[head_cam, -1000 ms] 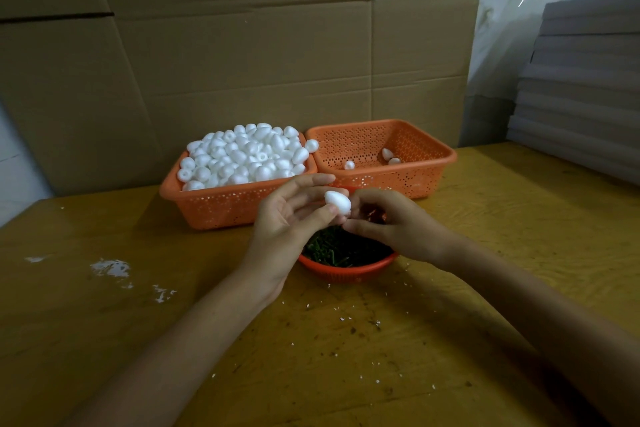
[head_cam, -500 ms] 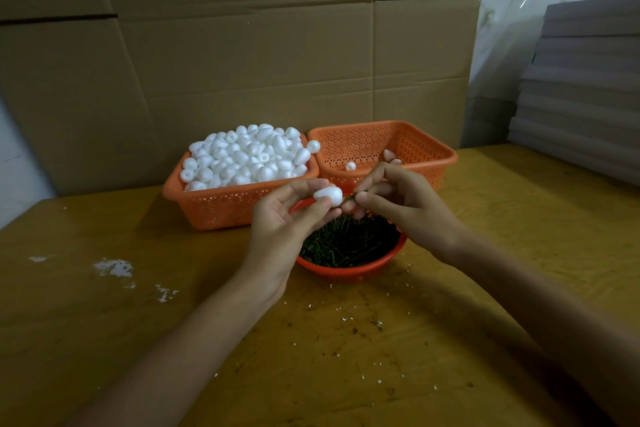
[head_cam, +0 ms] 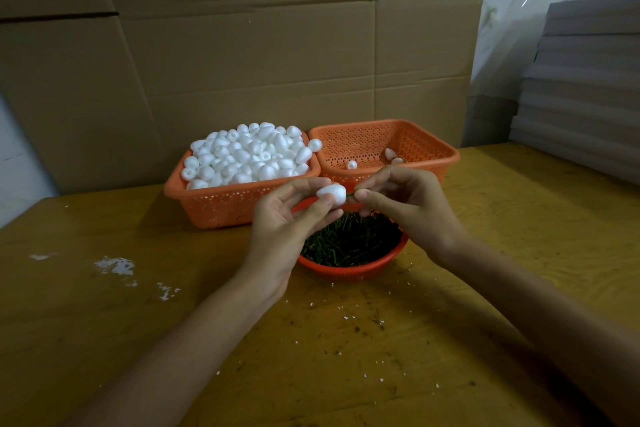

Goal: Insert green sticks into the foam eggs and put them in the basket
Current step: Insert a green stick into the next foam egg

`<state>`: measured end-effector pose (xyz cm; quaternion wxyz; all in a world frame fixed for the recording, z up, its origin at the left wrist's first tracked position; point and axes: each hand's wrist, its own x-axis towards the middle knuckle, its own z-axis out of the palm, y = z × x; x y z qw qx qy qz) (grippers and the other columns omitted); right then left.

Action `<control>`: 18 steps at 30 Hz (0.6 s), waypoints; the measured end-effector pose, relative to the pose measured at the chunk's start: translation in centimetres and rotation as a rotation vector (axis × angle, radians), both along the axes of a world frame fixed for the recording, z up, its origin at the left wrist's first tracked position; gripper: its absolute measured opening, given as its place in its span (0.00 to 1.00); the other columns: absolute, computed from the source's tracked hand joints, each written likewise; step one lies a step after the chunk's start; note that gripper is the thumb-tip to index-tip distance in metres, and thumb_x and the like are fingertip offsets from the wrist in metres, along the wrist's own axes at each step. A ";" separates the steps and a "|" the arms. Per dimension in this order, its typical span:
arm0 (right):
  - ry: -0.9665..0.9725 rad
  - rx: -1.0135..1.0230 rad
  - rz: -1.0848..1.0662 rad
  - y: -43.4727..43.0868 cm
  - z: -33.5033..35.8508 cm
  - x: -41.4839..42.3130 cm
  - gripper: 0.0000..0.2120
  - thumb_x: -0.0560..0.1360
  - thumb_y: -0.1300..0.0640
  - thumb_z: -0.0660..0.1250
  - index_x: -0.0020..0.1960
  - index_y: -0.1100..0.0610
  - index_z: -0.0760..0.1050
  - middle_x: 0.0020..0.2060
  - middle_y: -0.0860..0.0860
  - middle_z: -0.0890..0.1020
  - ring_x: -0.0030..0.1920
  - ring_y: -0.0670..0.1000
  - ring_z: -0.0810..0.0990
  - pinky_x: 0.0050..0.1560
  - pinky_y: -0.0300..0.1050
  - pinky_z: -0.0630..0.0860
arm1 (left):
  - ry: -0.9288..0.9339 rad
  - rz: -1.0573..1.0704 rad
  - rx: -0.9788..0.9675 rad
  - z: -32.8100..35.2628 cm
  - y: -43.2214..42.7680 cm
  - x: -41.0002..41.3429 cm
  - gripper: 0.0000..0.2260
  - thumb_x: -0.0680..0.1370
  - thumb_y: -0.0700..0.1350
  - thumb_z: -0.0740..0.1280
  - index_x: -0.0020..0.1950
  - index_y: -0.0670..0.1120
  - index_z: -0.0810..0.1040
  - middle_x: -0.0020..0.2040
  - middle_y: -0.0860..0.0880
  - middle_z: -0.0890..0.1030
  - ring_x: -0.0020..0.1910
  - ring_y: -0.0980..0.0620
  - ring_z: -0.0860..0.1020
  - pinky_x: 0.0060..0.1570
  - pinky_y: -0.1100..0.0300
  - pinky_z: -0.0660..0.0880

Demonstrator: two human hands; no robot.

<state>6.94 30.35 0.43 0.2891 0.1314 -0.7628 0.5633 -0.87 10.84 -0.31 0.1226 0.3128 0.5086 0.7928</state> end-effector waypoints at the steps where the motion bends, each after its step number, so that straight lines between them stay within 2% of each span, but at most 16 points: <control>1: 0.014 0.002 -0.018 -0.1 0.0 0.0 0.05 0.76 0.59 0.74 0.51 0.58 0.84 0.43 0.54 0.88 0.42 0.52 0.87 0.49 0.42 0.83 | 0.004 0.001 0.000 0.0 0.0 0.0 0.14 0.73 0.42 0.75 0.58 0.40 0.83 0.58 0.43 0.86 0.60 0.44 0.85 0.54 0.57 0.83; 4: 0.051 0.007 -0.060 -0.3 0.0 0.1 0.04 0.74 0.58 0.75 0.49 0.55 0.85 0.41 0.52 0.88 0.40 0.51 0.86 0.52 0.40 0.82 | 0.007 0.004 0.000 0.0 0.0 -0.1 0.15 0.73 0.42 0.76 0.58 0.40 0.83 0.58 0.43 0.87 0.60 0.44 0.85 0.55 0.56 0.83; 6: 0.064 -0.005 -0.068 -0.5 0.0 0.2 0.04 0.74 0.59 0.76 0.49 0.56 0.85 0.41 0.53 0.88 0.40 0.51 0.86 0.50 0.39 0.82 | 0.009 0.004 -0.006 0.0 -0.1 -0.2 0.15 0.73 0.41 0.76 0.59 0.39 0.83 0.57 0.42 0.87 0.59 0.43 0.85 0.56 0.56 0.83; 10: 0.055 0.045 -0.065 -0.6 0.1 0.4 0.06 0.74 0.59 0.75 0.51 0.58 0.86 0.42 0.53 0.88 0.41 0.53 0.87 0.48 0.42 0.83 | 0.010 0.002 -0.024 0.0 -0.2 -0.3 0.16 0.73 0.41 0.76 0.60 0.38 0.82 0.58 0.42 0.87 0.58 0.43 0.86 0.59 0.53 0.83; 13: 0.031 0.149 -0.097 -0.4 0.2 0.5 0.07 0.76 0.59 0.74 0.54 0.58 0.86 0.42 0.52 0.88 0.43 0.52 0.87 0.52 0.46 0.84 | 0.001 0.003 -0.020 0.0 -0.2 -0.4 0.16 0.73 0.41 0.76 0.60 0.39 0.83 0.58 0.42 0.87 0.59 0.42 0.86 0.58 0.54 0.83; 16: 0.071 0.343 -0.208 -0.3 0.5 0.8 0.08 0.78 0.59 0.72 0.56 0.55 0.86 0.43 0.47 0.88 0.46 0.46 0.87 0.57 0.36 0.79 | -0.036 -0.016 0.010 0.1 -0.2 -0.5 0.15 0.74 0.40 0.75 0.60 0.40 0.84 0.59 0.41 0.86 0.60 0.43 0.85 0.54 0.58 0.83; 18: 0.143 0.493 -0.300 -0.5 0.8 1.0 0.08 0.79 0.57 0.71 0.57 0.54 0.85 0.47 0.43 0.87 0.48 0.40 0.86 0.53 0.36 0.81 | -0.058 -0.051 0.035 0.2 -0.2 -0.7 0.14 0.75 0.39 0.74 0.60 0.41 0.84 0.59 0.40 0.86 0.61 0.44 0.85 0.53 0.59 0.82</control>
